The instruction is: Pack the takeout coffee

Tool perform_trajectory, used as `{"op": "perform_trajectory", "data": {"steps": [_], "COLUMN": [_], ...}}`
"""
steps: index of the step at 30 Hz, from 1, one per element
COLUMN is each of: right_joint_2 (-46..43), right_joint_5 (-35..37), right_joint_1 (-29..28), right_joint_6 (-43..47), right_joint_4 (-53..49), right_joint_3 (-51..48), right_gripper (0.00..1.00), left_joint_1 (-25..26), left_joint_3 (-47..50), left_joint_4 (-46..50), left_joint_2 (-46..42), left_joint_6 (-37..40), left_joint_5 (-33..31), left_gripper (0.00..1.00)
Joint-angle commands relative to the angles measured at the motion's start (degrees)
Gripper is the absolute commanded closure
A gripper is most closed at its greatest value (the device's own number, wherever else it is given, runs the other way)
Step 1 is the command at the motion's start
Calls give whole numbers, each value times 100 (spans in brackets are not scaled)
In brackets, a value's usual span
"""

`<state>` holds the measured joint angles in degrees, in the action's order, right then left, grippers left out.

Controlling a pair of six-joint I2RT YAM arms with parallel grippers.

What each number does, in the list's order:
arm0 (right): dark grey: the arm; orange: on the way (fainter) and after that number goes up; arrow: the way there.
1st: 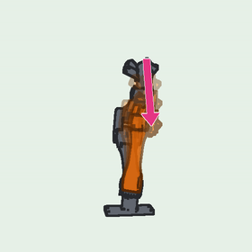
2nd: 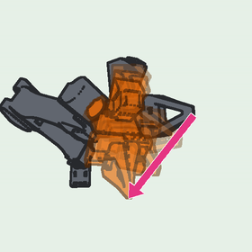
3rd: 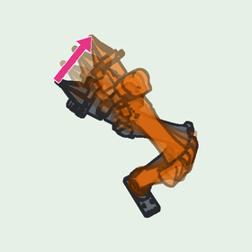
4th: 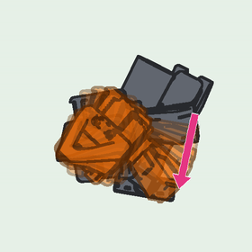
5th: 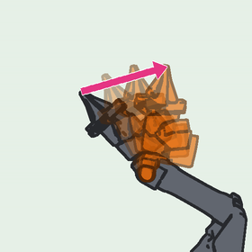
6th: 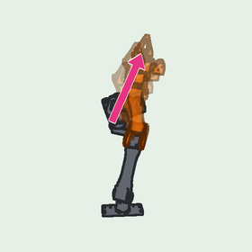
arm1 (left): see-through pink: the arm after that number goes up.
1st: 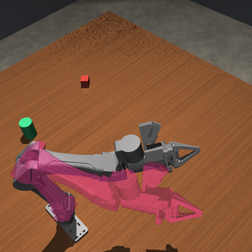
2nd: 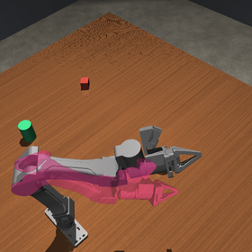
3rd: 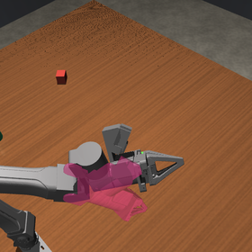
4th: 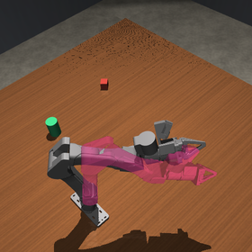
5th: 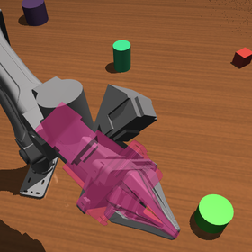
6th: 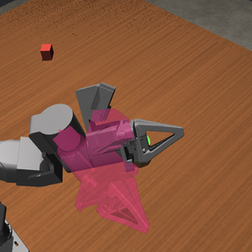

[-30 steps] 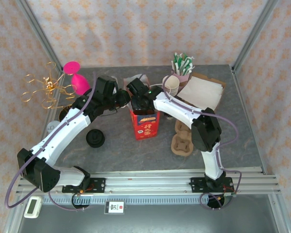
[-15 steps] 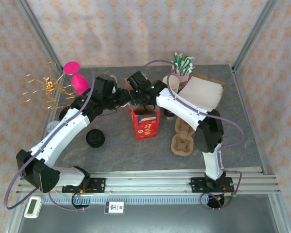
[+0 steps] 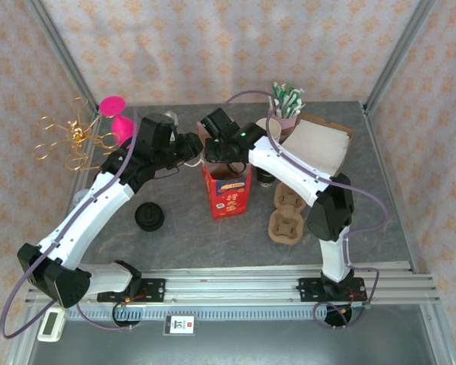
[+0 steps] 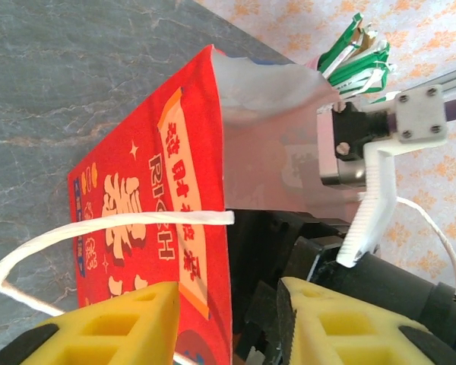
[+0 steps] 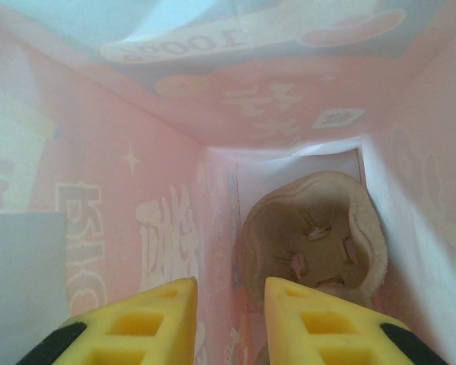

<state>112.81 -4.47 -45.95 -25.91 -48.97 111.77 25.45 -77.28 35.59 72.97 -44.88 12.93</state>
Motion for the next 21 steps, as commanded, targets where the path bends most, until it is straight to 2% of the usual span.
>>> {"op": "perform_trajectory", "data": {"steps": [1,9,21], "right_joint_2": [-221,-180,-248], "right_joint_5": [83,-9,-39], "right_joint_1": [-28,-45,-72], "right_joint_6": [-10,7,-41], "right_joint_4": [-201,-499,-936], "right_joint_3": [193,306,383], "right_gripper": [71,71,71], "left_joint_1": [-54,-76,-116], "left_joint_3": [-209,-231,-191], "left_joint_4": [212,320,347], "left_joint_2": [-152,-195,-274], "left_joint_6": [128,153,164], "left_joint_5": [-166,-157,-157], "left_gripper": [58,52,50]}}
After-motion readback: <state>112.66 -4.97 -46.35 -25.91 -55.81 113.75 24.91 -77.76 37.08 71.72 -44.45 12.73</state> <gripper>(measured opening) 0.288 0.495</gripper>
